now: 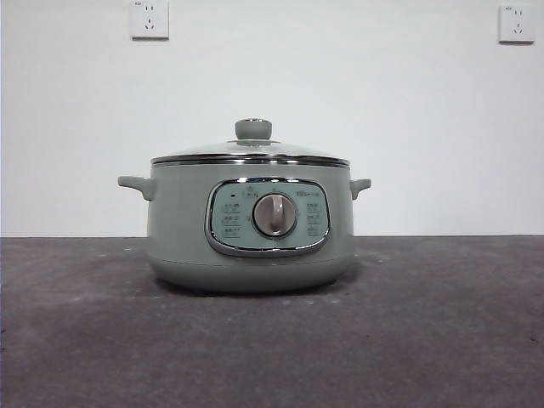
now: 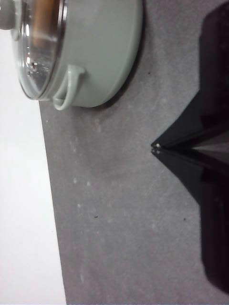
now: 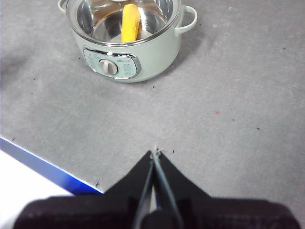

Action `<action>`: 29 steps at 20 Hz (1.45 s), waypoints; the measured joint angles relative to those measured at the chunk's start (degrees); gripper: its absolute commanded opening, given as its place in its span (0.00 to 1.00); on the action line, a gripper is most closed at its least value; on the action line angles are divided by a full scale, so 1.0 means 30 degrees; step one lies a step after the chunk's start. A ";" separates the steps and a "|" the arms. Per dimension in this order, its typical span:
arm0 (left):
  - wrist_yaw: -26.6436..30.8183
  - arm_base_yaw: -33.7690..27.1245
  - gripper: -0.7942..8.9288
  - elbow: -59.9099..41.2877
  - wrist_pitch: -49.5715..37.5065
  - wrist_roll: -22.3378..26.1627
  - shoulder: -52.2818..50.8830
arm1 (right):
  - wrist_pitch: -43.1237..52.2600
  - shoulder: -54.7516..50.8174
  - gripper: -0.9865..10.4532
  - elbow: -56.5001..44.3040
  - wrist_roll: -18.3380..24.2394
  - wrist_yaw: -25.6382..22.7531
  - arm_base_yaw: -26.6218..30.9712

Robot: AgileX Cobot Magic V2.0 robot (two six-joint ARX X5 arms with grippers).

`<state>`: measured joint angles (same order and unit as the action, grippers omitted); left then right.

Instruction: Pick up the corn,open the lid,put the corn in the pot,close the lid

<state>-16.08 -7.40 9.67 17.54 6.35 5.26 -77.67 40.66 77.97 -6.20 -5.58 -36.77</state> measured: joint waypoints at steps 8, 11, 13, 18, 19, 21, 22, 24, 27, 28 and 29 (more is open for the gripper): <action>0.0036 0.0000 0.08 -0.2047 -0.0058 -0.0882 -0.1596 | -0.0007 0.0000 0.09 0.0000 0.0000 0.0007 0.0000; 0.0058 0.0000 0.08 -0.2062 -0.0066 -0.1064 -0.1632 | 0.0000 0.0007 0.09 0.0000 0.0000 0.0007 0.0000; -0.0015 0.0000 0.08 -0.2062 -0.0058 -0.1129 -0.1625 | -0.0007 0.0015 0.09 0.0000 0.0000 0.0000 0.0000; -0.0015 0.0000 0.08 -0.2062 -0.0058 -0.1137 -0.1450 | 0.0000 0.0015 0.09 0.0000 0.0000 0.0000 0.0000; -0.0015 0.0000 0.08 -0.2062 -0.0058 -0.1137 -0.1450 | 0.0000 0.0015 0.09 0.0000 0.0000 0.0007 0.0000; -0.0015 0.0000 0.08 -0.2062 -0.0058 -0.1137 -0.1450 | -0.0007 0.0015 0.09 0.0000 0.0000 0.0007 0.0000; -0.0015 0.0000 0.08 -0.2062 -0.0058 -0.1137 -0.1450 | -0.0007 0.0015 0.09 0.0000 0.0000 0.0007 -0.0007; -0.0015 0.0000 0.08 -0.2062 -0.0058 -0.1137 -0.1450 | 0.0000 0.0015 0.09 0.0000 0.0000 0.0007 0.0000; -0.0015 0.0000 0.08 -0.2062 -0.0058 -0.1137 -0.1450 | -0.0007 -0.0007 0.09 0.0000 0.0095 -0.0226 0.0138; -0.0015 0.0000 0.08 -0.2062 -0.0058 -0.1137 -0.1450 | 0.0000 -0.0175 0.09 0.0000 0.0379 -0.0772 0.0627; -0.0015 0.0000 0.08 -0.2062 -0.0058 -0.1137 -0.1450 | 0.0036 -0.0379 0.09 -0.0007 0.0554 -0.1115 0.1195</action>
<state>-16.12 -7.40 3.49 17.37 2.94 0.91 -77.56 39.53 77.95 -4.54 -8.93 -33.19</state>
